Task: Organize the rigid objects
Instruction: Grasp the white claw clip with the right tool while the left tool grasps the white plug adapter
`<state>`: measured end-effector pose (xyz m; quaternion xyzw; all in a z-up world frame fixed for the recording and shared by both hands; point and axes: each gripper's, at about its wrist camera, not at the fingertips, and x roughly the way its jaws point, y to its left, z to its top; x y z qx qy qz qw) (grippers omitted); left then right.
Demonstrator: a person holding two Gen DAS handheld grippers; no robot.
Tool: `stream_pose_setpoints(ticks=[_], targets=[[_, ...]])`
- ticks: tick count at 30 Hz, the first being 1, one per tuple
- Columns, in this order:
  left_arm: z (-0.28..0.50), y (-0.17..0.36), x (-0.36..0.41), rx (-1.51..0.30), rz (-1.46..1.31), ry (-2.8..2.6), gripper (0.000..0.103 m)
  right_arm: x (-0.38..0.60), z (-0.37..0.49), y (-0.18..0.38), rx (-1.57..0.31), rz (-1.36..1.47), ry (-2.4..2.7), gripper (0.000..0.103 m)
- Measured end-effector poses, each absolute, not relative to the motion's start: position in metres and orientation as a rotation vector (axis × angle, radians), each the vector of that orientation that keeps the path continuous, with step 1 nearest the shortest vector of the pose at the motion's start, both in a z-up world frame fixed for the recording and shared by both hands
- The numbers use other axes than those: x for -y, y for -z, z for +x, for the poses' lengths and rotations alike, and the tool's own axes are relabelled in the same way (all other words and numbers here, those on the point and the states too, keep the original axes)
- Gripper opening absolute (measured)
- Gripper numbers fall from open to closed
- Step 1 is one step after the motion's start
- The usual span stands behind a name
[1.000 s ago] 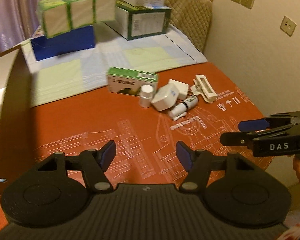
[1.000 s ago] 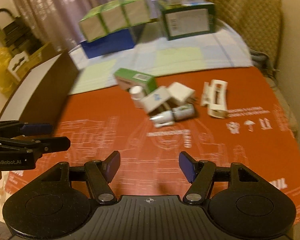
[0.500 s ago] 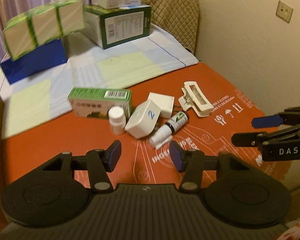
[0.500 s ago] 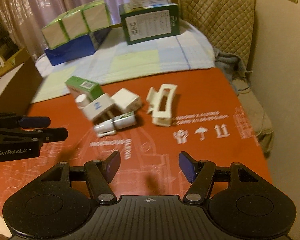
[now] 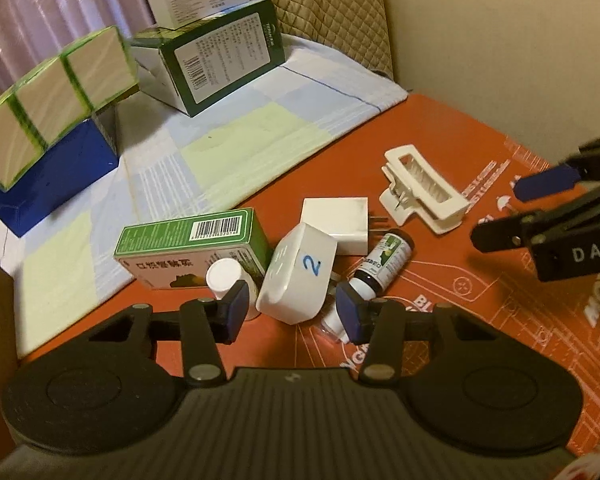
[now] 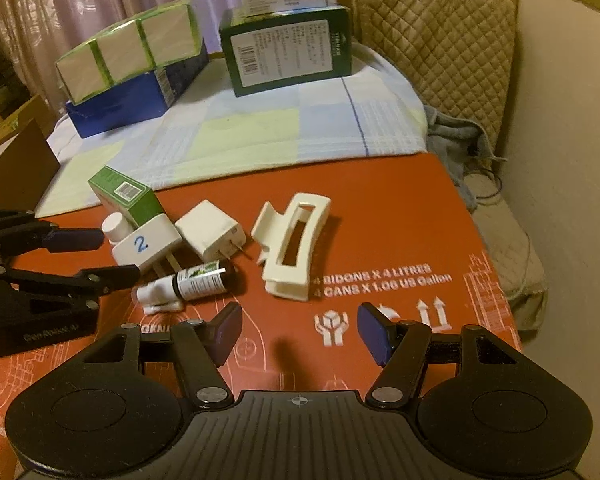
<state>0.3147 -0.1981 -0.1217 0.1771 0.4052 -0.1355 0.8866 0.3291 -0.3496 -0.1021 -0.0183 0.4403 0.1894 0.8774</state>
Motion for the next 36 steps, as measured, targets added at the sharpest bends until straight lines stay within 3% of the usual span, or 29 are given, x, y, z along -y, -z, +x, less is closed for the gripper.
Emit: stream_pose_setpoints(ticks=[13, 18, 36], targets=[[0.324, 0.134, 0.212, -0.843, 0.453, 0.294, 0.031, 0.327, 0.360, 0.123, -0.903, -0.094, -0.394, 0.061], [0.321, 0.134, 0.213, -0.839, 0.461, 0.291, 0.030, 0.325, 0.363, 0.131, -0.915, -0.105, -0.389, 0.028], [0.251, 0.117, 0.145, -0.919, 0.191, 0.177, 0.027, 0.363, 0.279, 0.129, -0.911, -0.202, -0.558, 0.028]])
